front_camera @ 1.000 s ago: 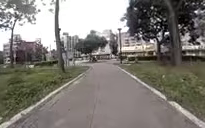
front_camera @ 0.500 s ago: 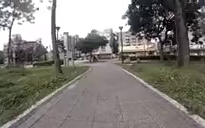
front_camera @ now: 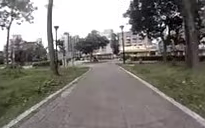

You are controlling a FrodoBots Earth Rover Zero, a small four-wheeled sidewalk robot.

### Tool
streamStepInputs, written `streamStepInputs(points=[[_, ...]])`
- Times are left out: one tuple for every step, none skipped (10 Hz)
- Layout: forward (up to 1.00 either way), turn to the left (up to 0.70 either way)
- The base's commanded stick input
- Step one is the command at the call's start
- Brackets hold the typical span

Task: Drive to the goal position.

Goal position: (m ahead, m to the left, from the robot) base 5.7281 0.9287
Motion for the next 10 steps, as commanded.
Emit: streamStepInputs(points=[[0.85,0.00],[0.85,0.00],[0.85,0.00],[0.85,0.00],[0.85,0.00],[0.85,0.00],[0.85,-0.33],[0.85,-0.34],[0.85,-0.34],[0.85,-0.09]])
